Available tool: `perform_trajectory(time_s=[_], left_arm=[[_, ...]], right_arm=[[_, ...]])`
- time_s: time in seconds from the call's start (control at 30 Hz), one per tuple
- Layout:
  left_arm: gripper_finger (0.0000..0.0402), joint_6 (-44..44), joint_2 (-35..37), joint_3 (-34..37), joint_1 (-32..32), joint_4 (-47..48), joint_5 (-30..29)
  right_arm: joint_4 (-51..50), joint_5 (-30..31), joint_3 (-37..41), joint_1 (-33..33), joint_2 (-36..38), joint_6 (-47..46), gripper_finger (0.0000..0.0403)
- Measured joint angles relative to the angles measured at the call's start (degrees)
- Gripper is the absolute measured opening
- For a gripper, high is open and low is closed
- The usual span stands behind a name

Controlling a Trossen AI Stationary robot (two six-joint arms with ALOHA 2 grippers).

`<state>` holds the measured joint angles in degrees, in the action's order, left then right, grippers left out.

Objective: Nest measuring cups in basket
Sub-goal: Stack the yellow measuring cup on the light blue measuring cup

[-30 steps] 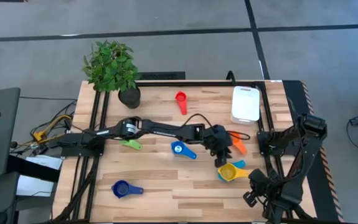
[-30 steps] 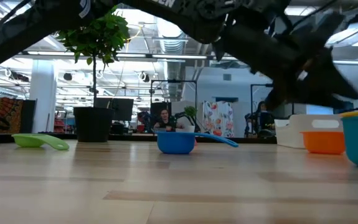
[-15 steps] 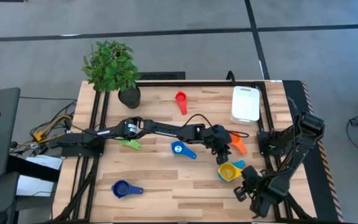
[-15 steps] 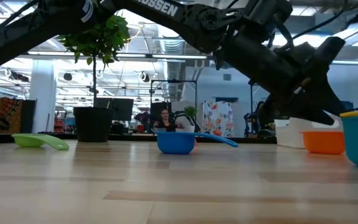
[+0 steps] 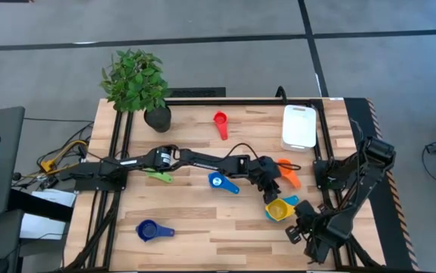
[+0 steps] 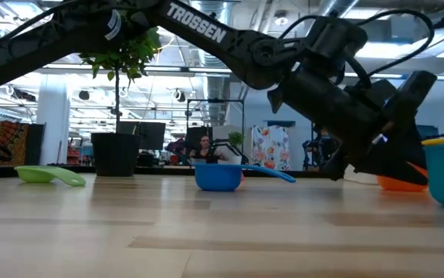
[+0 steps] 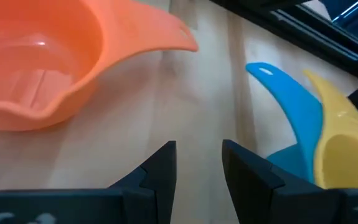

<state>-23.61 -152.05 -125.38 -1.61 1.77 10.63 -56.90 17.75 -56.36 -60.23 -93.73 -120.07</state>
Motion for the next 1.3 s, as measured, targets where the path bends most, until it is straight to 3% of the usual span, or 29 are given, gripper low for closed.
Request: perform_trajectory(time_s=[0.73,1.0,1.3], left_arm=[[0.0116,0.41,-0.07,-0.02,-1.66,-2.73,2.62],[0.0116,0.3,-0.06,-0.02,-1.49,-1.66,3.45],[0.0116,0.78,0.33,-9.11,0.08,16.92,5.73]], right_arm=[[-2.78,1.13,0.0,10.22,0.0,19.71,0.0011],[-3.16,0.96,-1.13,11.85,0.0,20.57,0.0018],[-10.53,1.97,-10.05,8.94,0.02,23.52,0.0055]])
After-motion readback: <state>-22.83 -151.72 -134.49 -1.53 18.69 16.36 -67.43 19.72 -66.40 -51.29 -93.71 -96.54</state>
